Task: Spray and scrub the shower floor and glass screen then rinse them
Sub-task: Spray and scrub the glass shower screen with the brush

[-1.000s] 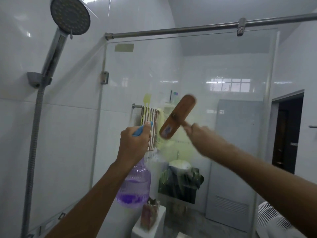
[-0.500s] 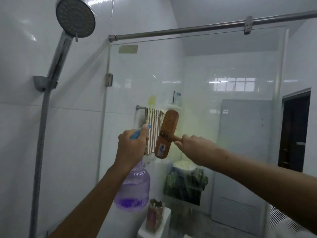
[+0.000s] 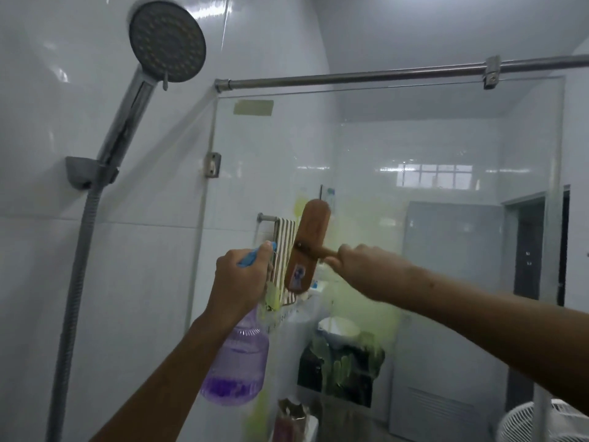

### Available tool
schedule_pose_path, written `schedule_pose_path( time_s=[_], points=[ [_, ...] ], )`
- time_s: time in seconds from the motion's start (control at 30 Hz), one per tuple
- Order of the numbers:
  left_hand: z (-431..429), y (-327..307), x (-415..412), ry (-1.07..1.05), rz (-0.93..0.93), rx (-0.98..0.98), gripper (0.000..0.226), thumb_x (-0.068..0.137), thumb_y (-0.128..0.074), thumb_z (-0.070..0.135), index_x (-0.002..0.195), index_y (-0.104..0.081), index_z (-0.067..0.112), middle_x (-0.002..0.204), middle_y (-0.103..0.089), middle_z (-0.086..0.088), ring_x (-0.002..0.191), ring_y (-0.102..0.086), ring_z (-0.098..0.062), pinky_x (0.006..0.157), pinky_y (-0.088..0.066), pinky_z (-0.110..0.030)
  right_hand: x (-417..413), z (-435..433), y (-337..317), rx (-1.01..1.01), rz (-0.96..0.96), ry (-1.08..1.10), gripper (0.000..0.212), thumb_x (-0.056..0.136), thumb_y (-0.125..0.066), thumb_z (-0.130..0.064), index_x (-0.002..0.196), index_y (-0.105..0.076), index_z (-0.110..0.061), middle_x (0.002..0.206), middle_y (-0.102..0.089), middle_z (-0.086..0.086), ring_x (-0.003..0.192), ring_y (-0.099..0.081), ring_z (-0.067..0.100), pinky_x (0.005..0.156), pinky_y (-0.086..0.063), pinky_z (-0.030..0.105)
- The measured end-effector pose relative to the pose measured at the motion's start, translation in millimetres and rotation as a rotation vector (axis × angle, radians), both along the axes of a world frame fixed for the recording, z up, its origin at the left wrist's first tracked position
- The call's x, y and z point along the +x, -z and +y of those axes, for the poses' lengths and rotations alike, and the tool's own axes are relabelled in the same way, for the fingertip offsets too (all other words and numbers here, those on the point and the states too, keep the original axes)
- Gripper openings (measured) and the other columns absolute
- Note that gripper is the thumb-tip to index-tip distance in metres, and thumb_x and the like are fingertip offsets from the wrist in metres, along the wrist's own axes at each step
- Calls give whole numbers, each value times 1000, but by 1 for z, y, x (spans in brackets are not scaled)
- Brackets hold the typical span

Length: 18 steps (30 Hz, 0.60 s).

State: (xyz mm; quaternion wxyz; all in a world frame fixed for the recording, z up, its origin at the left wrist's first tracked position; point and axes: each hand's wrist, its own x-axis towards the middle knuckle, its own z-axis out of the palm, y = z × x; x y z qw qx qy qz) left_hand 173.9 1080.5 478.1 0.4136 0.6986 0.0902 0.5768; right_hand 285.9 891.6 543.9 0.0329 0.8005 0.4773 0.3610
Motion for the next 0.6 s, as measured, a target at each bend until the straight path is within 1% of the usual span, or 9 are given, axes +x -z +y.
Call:
schedule_pose_path(
  time_s=[0.1, 0.17, 0.2, 0.27, 0.37, 0.43, 0.47, 0.53, 0.6],
  points=[
    [12, 1, -1, 33, -14, -8, 49, 98, -58, 39, 71, -69, 0, 57, -67, -3, 47, -63, -10, 53, -56, -29, 6, 6, -57, 289, 136, 8, 41, 107, -26, -46, 94, -49, -15, 79, -57, 5, 59, -55, 16, 49, -43, 26],
    [18, 2, -2, 53, -24, -25, 48, 98, -58, 36, 68, -68, 0, 55, -67, -3, 46, -62, -10, 51, -55, -28, 9, 5, -81, 463, 189, -3, 45, 107, -24, -47, 95, -51, -12, 81, -58, 9, 59, -55, 18, 48, -39, 26],
    [20, 3, -3, 52, -24, -30, 49, 99, -58, 36, 67, -68, 0, 56, -67, -3, 46, -62, -10, 51, -55, -27, 10, 8, -78, 461, 190, 8, 48, 106, -23, -47, 98, -53, -11, 79, -57, 7, 58, -55, 16, 47, -37, 23],
    [20, 5, -5, 41, -9, -20, 50, 100, -57, 37, 70, -69, -1, 58, -67, -7, 47, -63, -11, 53, -54, -29, 5, 16, -47, 279, 106, 30, 46, 106, -22, -46, 103, -53, -13, 74, -51, 0, 55, -51, 11, 44, -35, 19],
    [20, 7, -7, 51, -5, -1, 53, 99, -56, 39, 73, -69, -5, 61, -67, -16, 50, -62, -19, 57, -56, -38, -4, 22, -14, 13, -7, 42, 41, 107, -22, -42, 110, -52, -15, 74, -49, -3, 58, -53, 10, 50, -44, 21],
    [24, 5, -8, 67, -14, -3, 53, 99, -55, 39, 74, -68, -5, 61, -67, -14, 49, -63, -15, 57, -57, -37, -2, 24, -41, 101, -27, 55, 38, 107, -21, -31, 126, -49, -14, 76, -43, -2, 58, -48, 12, 48, -38, 21],
    [26, 4, -9, 73, -21, -8, 52, 99, -55, 39, 74, -68, -4, 59, -67, -11, 48, -62, -11, 56, -57, -32, 0, 22, -61, 196, 35, 106, 37, 107, -23, -27, 130, -48, -14, 78, -42, -1, 58, -46, 14, 48, -35, 23],
    [28, 1, -10, 82, -27, -20, 50, 99, -54, 38, 72, -68, -2, 56, -64, -5, 45, -61, -7, 51, -53, -21, -2, 13, -92, 402, 172, 94, 39, 108, -24, -36, 113, -53, -10, 78, -49, 5, 57, -47, 16, 46, -37, 25],
    [30, -1, -9, 80, -24, -16, 50, 99, -54, 38, 68, -67, 2, 55, -64, -3, 45, -60, -6, 48, -50, -16, -5, 12, -89, 420, 196, 98, 41, 109, -24, -40, 104, -51, -9, 79, -53, 7, 60, -52, 19, 47, -39, 26]
  ],
)
